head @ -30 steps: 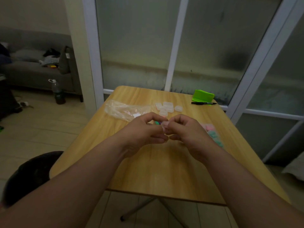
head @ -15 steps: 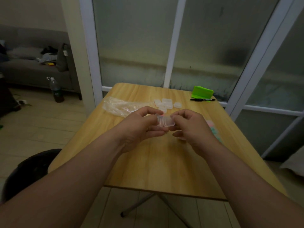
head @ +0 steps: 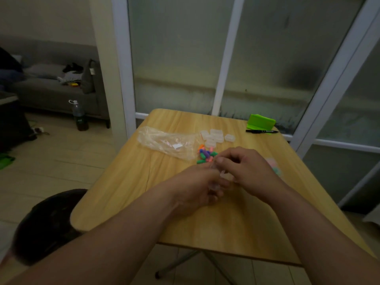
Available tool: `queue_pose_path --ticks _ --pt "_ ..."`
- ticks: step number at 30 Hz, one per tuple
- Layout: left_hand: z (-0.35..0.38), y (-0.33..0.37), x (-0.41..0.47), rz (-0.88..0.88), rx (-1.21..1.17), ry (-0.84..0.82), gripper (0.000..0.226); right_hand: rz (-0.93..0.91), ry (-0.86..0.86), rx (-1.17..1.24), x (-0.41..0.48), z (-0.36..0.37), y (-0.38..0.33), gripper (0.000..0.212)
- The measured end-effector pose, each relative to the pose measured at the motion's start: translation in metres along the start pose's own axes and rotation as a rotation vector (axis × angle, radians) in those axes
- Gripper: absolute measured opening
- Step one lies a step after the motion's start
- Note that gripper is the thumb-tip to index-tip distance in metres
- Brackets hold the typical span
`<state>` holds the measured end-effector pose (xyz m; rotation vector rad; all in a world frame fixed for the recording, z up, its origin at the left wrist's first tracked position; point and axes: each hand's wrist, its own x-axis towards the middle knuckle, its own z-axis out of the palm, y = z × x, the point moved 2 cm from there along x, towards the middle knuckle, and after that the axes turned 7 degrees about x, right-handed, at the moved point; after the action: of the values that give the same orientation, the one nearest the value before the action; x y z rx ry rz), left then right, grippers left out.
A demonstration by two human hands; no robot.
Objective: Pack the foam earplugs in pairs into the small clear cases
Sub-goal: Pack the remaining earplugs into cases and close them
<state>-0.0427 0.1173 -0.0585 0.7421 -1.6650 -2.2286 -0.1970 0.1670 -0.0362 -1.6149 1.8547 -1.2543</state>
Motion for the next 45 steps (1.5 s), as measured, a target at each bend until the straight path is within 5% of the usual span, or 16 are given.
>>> queue_pose_path --ticks 2,6,10,13,27,32,45 --pt "-0.004 0.003 0.001 -0.050 -0.021 -0.013 0.026 0.005 -0.002 0.069 0.002 0.004 -0.002 0.015" --pt "-0.021 0.013 0.000 -0.038 -0.115 0.116 0.048 0.103 0.070 0.165 0.010 0.001 -0.002 0.021" --pt "-0.049 0.031 -0.005 0.068 -0.337 0.368 0.045 0.111 0.310 -0.043 0.029 -0.011 0.012 0.014" --pt "-0.063 0.036 -0.009 0.108 -0.442 0.429 0.045 0.146 0.277 -0.220 0.034 -0.005 0.019 0.009" --pt "-0.062 0.037 0.000 0.115 -0.430 0.407 0.045 -0.004 0.128 -0.460 0.057 0.036 0.020 0.031" --pt "-0.064 0.038 0.001 0.115 -0.405 0.400 0.045 -0.012 0.129 -0.552 0.058 0.039 0.019 0.022" --pt "-0.049 0.034 0.004 0.075 -0.349 0.424 0.050 0.127 0.331 -0.135 0.038 -0.002 0.026 0.014"
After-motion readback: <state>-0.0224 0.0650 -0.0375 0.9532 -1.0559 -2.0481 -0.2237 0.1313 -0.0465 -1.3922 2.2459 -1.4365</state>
